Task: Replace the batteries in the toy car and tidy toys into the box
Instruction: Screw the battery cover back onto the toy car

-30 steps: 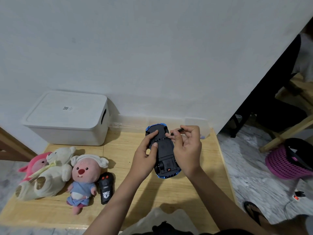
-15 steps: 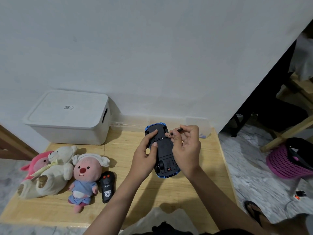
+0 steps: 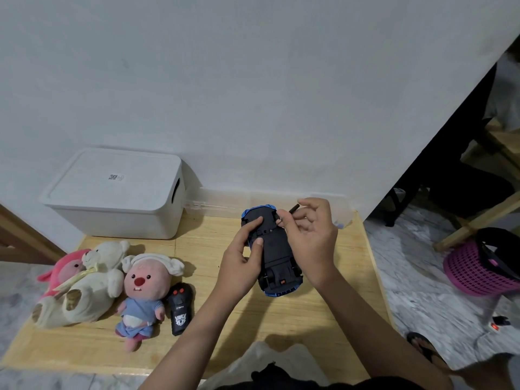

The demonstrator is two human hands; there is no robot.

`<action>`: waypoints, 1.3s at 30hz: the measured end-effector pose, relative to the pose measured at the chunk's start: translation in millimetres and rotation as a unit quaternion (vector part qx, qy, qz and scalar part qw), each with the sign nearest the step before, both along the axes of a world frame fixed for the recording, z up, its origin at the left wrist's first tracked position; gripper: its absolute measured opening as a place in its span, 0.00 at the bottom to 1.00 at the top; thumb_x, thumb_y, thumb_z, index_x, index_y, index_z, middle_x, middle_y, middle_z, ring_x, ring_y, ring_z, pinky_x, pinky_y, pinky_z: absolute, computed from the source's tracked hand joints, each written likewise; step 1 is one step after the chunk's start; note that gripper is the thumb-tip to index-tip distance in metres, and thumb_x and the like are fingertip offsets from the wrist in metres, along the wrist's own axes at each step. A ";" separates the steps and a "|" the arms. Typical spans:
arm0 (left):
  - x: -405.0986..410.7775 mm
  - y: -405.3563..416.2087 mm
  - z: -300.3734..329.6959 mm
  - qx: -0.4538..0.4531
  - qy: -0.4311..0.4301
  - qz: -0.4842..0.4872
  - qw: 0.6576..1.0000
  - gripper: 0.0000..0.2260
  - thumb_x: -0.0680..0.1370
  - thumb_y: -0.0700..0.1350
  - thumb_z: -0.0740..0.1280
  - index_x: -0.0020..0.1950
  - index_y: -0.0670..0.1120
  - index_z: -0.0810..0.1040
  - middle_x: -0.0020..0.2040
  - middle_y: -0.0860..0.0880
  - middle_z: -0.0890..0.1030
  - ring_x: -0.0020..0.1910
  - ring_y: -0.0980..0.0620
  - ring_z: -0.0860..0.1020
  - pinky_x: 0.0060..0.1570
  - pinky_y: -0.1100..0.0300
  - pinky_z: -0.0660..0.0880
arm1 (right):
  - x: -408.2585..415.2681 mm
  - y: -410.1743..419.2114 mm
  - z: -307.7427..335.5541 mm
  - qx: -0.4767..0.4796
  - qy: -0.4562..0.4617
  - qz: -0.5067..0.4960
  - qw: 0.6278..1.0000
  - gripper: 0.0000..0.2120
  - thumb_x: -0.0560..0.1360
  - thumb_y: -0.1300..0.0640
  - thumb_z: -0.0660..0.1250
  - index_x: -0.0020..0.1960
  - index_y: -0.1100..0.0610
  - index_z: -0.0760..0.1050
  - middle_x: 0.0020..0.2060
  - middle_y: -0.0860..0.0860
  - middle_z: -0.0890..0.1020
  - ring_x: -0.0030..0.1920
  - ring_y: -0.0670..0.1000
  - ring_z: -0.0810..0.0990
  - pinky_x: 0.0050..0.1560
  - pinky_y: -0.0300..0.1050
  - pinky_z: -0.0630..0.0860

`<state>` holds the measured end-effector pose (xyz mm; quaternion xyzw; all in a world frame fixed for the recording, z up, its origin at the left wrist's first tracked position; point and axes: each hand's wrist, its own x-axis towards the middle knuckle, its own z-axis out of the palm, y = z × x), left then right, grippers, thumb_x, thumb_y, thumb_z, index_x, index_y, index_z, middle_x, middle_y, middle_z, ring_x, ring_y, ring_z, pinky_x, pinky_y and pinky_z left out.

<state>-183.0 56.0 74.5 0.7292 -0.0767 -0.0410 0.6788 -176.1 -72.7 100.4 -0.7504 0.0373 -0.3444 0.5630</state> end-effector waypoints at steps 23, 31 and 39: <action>1.3 0.0 0.8 -0.018 0.001 0.005 1.000 0.16 0.80 0.38 0.61 0.65 0.52 0.73 0.57 0.55 0.78 0.51 0.65 0.77 0.41 0.71 0.75 | -7.5 4.3 1.8 -0.019 -0.007 0.020 1.000 0.17 0.73 0.68 0.69 0.49 0.48 0.69 0.39 0.43 0.79 0.42 0.43 0.82 0.38 0.41 0.81; 1.3 1.3 0.6 -0.018 0.007 0.007 1.000 0.16 0.80 0.38 0.61 0.65 0.53 0.73 0.57 0.54 0.78 0.50 0.66 0.77 0.39 0.73 0.74 | -2.3 -0.4 2.6 -0.010 -0.023 0.033 0.999 0.10 0.71 0.66 0.71 0.49 0.56 0.77 0.43 0.53 0.83 0.42 0.50 0.84 0.41 0.39 0.81; 6.6 4.4 0.4 -0.003 -0.008 0.022 1.000 0.16 0.80 0.38 0.61 0.66 0.52 0.72 0.57 0.55 0.77 0.48 0.67 0.76 0.38 0.73 0.74 | -3.7 -3.7 19.3 0.044 0.021 0.057 0.997 0.14 0.68 0.69 0.74 0.42 0.51 0.77 0.36 0.49 0.82 0.38 0.44 0.81 0.41 0.33 0.77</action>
